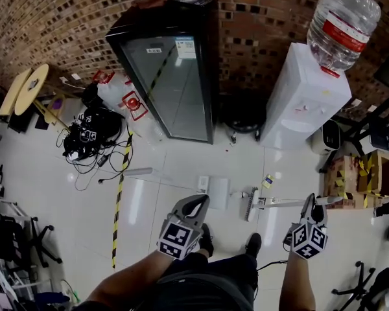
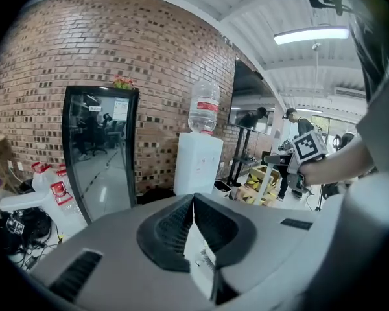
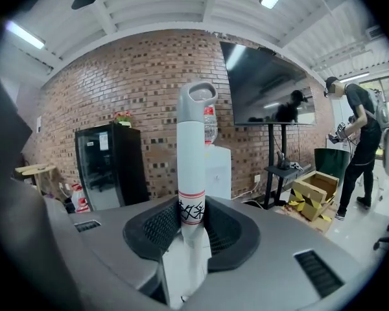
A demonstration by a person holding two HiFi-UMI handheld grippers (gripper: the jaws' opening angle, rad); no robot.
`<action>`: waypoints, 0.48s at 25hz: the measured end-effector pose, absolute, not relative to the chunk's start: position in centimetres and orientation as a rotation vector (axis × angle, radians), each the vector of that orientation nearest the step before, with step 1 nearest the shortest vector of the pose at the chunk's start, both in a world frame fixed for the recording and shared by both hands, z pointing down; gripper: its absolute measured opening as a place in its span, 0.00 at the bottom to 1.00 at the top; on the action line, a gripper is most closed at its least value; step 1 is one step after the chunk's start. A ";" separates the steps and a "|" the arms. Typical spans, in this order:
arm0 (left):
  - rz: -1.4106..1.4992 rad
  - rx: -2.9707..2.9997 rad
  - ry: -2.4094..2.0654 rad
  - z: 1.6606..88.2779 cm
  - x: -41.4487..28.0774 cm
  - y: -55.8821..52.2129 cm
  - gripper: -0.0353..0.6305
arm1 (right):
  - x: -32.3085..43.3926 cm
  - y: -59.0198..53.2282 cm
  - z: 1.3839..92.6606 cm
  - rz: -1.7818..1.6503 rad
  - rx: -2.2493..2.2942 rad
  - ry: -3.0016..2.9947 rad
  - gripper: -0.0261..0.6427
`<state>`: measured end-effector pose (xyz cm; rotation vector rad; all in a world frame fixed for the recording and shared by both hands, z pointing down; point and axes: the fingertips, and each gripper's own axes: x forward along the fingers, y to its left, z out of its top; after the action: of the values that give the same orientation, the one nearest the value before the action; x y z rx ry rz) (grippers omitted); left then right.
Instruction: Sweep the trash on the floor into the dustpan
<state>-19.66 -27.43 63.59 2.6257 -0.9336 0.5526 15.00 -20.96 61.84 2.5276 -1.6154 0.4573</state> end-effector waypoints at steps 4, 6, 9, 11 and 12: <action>0.558 2.603 -0.937 64.0 -21.3 -28.1 0.07 | 13.3 -22.5 63.7 0.496 2.504 -1.601 0.22; 0.547 2.590 -0.943 63.9 -22.1 -28.4 0.07 | 12.1 -23.6 64.2 0.495 2.474 -1.622 0.22; 0.533 2.584 -0.939 63.9 -22.8 -28.9 0.07 | 9.8 -25.6 64.7 0.491 2.416 -1.675 0.22; 0.524 2.584 -0.945 63.9 -23.4 -29.3 0.07 | 7.9 -27.0 64.9 0.502 2.374 -1.714 0.22; 0.519 2.584 -0.949 63.8 -23.7 -29.5 0.07 | 6.8 -27.7 65.0 0.514 2.355 -1.736 0.22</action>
<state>-23.68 -29.52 63.85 2.5841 -0.9493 0.5185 6.83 -27.68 65.01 2.3548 -1.7363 0.5139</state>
